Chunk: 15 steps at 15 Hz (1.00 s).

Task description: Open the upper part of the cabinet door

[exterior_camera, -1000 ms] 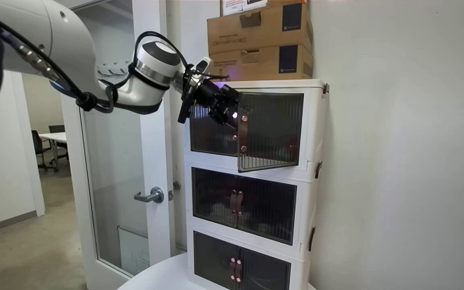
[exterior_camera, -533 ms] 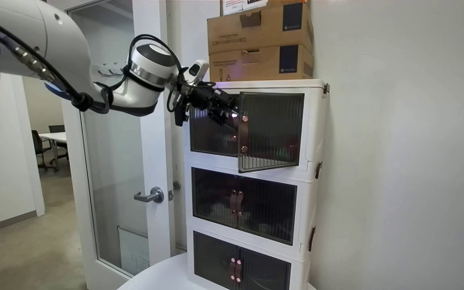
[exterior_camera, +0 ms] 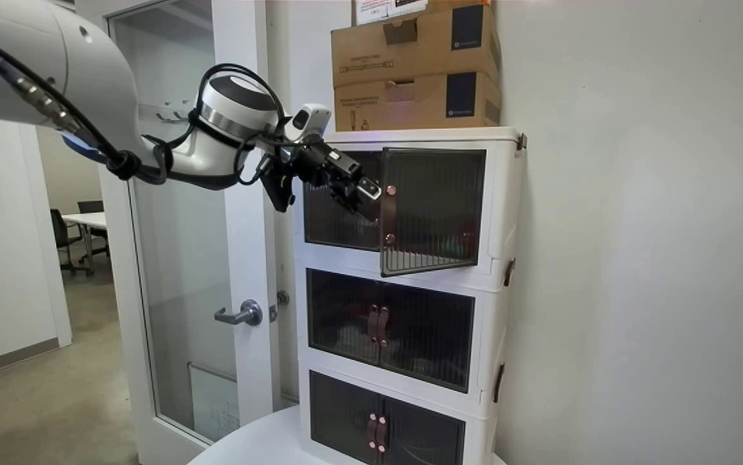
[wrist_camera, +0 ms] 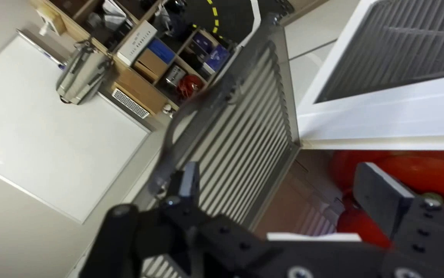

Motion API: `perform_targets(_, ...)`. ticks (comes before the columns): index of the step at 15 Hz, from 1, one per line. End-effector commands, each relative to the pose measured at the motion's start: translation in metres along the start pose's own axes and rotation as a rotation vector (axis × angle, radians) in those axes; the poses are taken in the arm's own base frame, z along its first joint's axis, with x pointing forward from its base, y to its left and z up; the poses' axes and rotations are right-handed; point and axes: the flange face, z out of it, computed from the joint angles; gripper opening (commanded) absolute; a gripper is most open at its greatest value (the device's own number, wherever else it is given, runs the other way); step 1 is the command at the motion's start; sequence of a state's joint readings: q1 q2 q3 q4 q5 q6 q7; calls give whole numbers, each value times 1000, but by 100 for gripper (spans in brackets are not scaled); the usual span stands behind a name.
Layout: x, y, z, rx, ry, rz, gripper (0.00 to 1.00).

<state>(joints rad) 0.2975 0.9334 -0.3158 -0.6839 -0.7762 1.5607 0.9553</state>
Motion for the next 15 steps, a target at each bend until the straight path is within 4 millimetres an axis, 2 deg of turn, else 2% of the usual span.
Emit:
perform_targets(1, 6, 7, 1, 21, -19, 16, 100)
perform_targets(8, 29, 12, -23, 266, -11, -179, 100)
perform_targets(12, 37, 10, -16, 287, 30, -227, 100)
perform_targets(15, 42, 6, -4, 284, 70, -235, 100)
